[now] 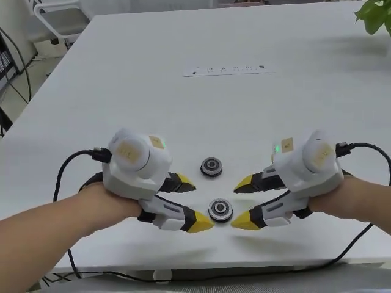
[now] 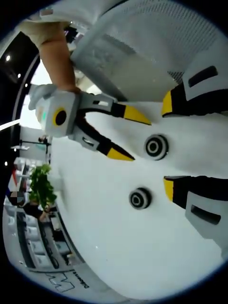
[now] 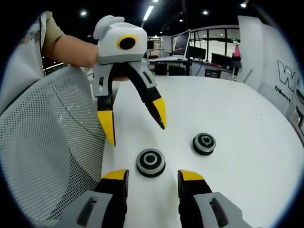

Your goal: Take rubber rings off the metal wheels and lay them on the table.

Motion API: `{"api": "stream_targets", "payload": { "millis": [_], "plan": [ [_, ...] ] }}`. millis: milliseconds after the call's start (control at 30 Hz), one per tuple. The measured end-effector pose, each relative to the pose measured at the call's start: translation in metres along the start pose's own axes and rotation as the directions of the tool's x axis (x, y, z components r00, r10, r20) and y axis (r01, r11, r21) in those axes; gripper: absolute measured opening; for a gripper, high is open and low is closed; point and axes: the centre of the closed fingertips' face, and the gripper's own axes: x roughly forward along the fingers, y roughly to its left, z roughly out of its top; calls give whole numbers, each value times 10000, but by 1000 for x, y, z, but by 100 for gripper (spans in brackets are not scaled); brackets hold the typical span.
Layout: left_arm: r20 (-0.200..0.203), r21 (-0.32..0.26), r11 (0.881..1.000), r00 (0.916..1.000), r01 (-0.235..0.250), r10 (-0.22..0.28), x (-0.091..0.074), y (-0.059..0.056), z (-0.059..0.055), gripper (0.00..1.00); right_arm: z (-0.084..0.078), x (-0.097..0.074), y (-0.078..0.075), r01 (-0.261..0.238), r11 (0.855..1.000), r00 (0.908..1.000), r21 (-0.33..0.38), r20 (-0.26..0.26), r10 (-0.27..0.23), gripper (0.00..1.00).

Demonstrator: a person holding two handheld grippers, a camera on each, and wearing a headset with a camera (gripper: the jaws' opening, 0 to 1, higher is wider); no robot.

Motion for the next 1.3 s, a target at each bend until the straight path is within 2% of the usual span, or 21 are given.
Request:
{"api": "stream_targets", "payload": {
  "millis": [400,667,800,967,1167,1300],
  "plan": [
    [80,-37,9998,9998,188,-188,13,-3,8,41,-4,3,3,-173,9998,9998,-61,-134,173,38],
    [-128,94,9996,9996,249,-247,21,-5,4,33,-7,3,4,-219,9998,9996,3,-159,219,38],
    [-102,265,9994,9997,231,-229,25,-6,6,29,-9,4,5,-255,9997,9995,2,-179,255,38],
    [-258,539,9984,9995,180,-166,29,-7,4,23,-8,5,6,-277,9996,9994,-13,-189,276,38],
    [-170,1053,9941,9995,-261,280,30,1,4,15,-8,5,7,-288,9996,9994,-35,-187,287,38],
    [-174,1335,9901,9988,-440,467,31,-1,4,14,-8,7,7,-250,9997,9994,-51,-223,249,37]
  ]
}}
